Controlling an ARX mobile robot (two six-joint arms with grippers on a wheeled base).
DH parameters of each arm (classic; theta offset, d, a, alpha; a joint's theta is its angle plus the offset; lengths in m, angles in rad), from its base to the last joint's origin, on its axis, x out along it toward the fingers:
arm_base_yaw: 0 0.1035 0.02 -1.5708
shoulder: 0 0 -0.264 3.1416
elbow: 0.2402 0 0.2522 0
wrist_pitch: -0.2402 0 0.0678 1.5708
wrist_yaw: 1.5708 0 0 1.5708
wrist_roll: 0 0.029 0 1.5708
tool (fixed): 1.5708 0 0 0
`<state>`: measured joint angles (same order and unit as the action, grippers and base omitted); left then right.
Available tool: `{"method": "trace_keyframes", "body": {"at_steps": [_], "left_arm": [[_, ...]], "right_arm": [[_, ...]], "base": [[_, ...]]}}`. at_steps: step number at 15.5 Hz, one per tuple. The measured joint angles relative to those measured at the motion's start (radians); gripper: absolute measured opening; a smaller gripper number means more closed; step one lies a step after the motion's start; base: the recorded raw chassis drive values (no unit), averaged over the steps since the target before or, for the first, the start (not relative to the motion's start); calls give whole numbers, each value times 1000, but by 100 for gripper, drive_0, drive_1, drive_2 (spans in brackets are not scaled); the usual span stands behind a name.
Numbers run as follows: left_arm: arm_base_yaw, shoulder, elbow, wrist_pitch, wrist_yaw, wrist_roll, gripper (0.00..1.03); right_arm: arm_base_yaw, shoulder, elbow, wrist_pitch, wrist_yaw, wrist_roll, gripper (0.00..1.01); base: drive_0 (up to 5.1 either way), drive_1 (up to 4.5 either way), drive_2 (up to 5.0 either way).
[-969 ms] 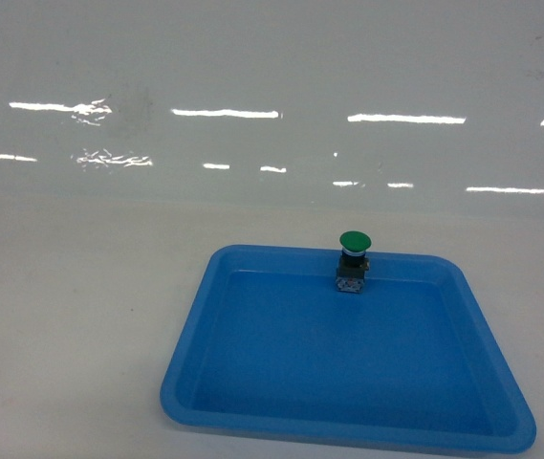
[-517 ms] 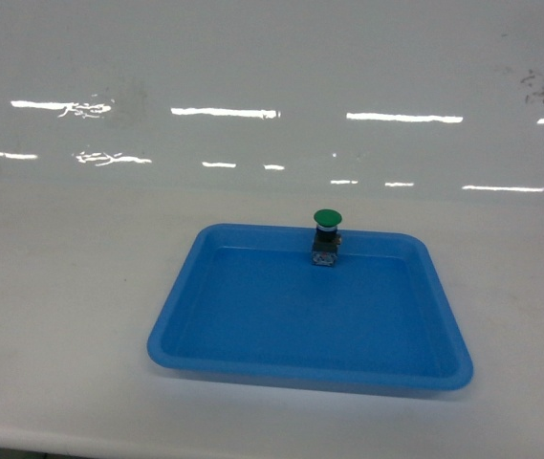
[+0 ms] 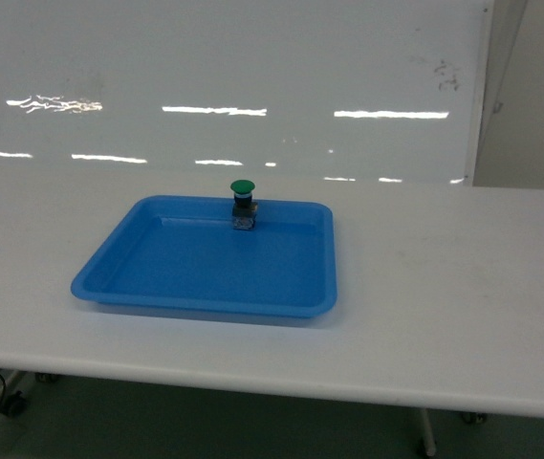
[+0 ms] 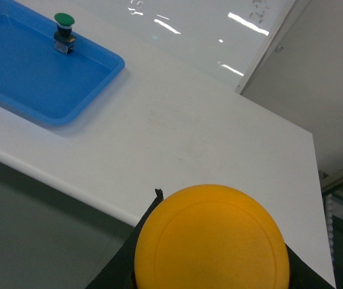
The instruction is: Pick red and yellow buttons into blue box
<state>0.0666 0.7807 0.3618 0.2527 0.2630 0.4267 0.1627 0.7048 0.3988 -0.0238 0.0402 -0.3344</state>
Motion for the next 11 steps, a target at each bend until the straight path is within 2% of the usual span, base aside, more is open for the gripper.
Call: {"method": "trace_keyframes", "body": {"at_steps": [11], "left_arm": [[0, 2, 0, 2, 0, 0, 30]], "right_arm": [[0, 0, 0, 4, 0, 0, 28]], "base": [[446, -416, 8]]}}
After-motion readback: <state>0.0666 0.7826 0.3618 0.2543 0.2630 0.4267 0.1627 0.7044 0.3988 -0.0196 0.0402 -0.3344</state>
